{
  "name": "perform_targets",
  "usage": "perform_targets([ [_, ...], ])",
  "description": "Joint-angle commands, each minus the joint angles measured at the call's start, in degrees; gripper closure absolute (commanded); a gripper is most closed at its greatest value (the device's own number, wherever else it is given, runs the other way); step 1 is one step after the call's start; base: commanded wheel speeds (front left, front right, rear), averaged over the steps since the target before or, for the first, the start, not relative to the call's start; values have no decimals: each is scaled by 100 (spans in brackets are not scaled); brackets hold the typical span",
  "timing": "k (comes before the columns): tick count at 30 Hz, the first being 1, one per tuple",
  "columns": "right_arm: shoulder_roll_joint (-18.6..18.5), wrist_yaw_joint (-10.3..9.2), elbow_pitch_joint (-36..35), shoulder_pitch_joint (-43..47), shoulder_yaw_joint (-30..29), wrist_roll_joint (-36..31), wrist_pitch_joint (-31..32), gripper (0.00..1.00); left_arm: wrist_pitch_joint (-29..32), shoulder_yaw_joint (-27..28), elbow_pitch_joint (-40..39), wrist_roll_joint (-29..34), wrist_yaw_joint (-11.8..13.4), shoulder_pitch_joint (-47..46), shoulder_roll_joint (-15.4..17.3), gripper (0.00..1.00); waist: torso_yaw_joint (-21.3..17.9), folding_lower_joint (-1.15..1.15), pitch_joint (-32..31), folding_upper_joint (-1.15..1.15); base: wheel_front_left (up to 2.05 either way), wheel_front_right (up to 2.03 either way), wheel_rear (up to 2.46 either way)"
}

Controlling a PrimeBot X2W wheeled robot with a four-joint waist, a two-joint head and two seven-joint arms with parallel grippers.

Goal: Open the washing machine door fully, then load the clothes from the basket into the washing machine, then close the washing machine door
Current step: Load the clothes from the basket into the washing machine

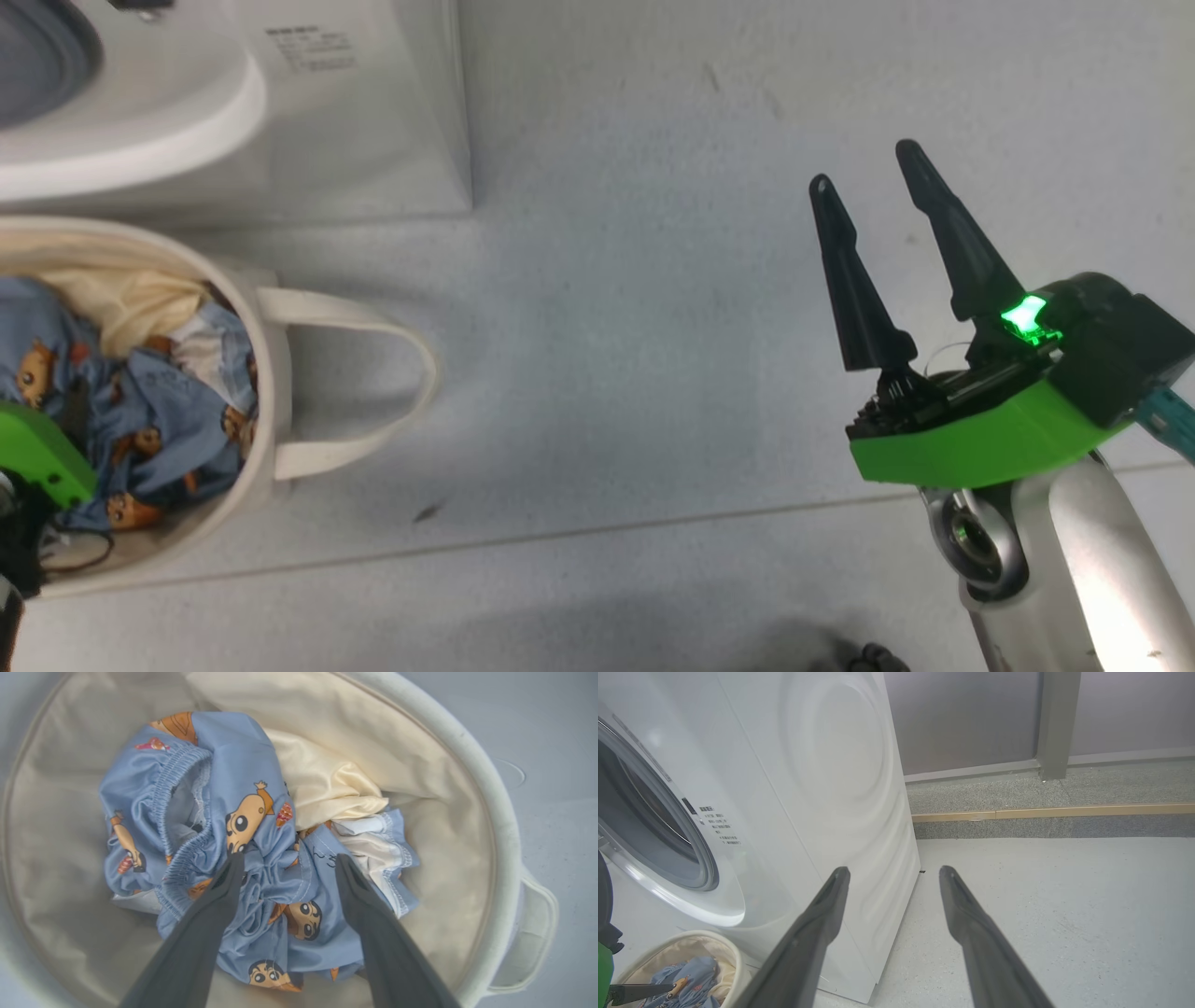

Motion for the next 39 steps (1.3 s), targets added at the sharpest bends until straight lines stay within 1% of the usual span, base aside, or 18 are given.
perform_targets([
  [1,101,6,-241,-6,68,-65,6,0,-62,119,95,-56,11,-140,376,0,34,-2,309,0,0,0,0],
  [9,185,6,-393,-104,52,-234,36,0,-157,-172,490,-174,10,-613,356,0,70,-2,681,0,0,0,0],
  [19,248,6,-744,-187,7,-438,106,0,-137,-456,739,-337,10,-1117,469,0,97,-2,1249,0,0,0,0],
  [25,270,6,-979,-144,-90,-514,150,0,-171,-602,777,-436,10,-1356,477,0,128,-2,1589,0,0,0,0],
  [30,251,6,-1107,-115,-129,-526,176,0,-205,-704,790,-497,10,-1468,460,0,133,-2,1772,0,0,0,0],
  [37,200,6,-1230,-61,-136,-536,210,0,-204,-886,851,-619,10,-1506,429,0,118,-2,1872,0,0,0,0],
  [38,193,6,-1261,-58,-146,-546,228,0,-214,-903,824,-699,10,-1507,423,31,127,-2,1880,0,0,0,0],
  [39,190,6,-1272,-60,-154,-550,234,0,-199,-907,814,-749,10,-1502,416,100,134,-2,1876,0,0,0,0],
])
